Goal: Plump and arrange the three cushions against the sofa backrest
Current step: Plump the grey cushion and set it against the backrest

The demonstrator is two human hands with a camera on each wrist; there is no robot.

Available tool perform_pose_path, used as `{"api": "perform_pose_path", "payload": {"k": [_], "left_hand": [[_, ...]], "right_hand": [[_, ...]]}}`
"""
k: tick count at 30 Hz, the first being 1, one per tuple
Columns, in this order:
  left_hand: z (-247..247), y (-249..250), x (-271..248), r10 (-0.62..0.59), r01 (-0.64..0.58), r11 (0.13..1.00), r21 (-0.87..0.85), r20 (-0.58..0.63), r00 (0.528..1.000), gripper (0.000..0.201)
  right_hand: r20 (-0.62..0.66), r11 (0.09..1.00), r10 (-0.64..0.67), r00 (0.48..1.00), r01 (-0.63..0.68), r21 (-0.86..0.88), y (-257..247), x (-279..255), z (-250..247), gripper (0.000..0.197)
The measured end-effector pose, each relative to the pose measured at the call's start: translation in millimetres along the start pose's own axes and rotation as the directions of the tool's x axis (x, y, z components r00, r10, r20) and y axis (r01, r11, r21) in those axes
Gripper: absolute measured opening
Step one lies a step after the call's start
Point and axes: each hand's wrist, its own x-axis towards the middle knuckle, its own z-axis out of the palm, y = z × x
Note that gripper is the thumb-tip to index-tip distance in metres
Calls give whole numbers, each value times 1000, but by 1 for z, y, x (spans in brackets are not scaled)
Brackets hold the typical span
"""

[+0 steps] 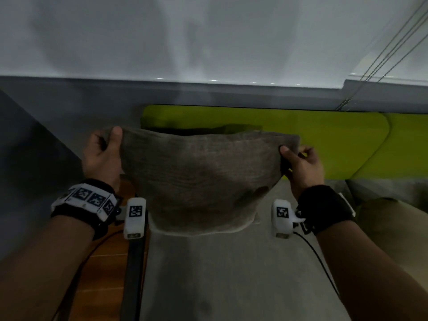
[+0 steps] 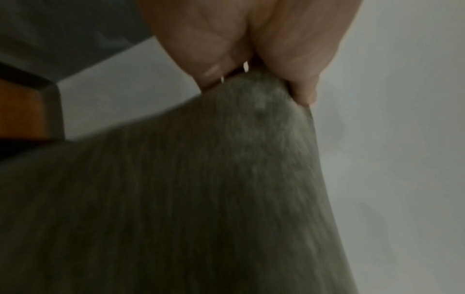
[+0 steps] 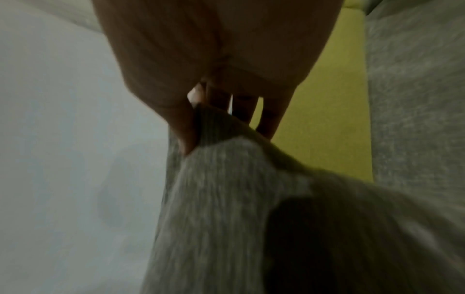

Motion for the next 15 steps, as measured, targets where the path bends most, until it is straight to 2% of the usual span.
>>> {"api": "perform_pose_path", "payload": {"k": [3, 5, 7, 10, 12, 15], "left_hand": [[-9, 4, -1, -103, 115, 986, -119, 96, 990, 32], [-15, -1, 0, -149, 171, 974, -147, 147, 978, 24], [-16, -5, -1, -85, 91, 996, -21, 192, 978, 26], [-13, -4, -5, -45, 42, 999, 27, 111, 993, 46], [-10, -3, -3, -52, 52, 999, 4, 62, 997, 47], [-9, -13, -7, -218, 237, 960, -150, 134, 967, 34]], "right_hand": [[127, 996, 84, 988, -85, 2, -7, 8, -10, 29], [133, 997, 80, 988, -81, 2, -12, 9, -13, 16], [67, 999, 33, 997, -33, -6, -16, 9, -15, 10], [-76, 998, -32, 997, 29, -48, -16, 15, -15, 31], [-93, 997, -40, 995, 34, -64, -18, 15, -13, 37], [-17, 996, 85, 996, -85, 37, -5, 11, -17, 40]]}}
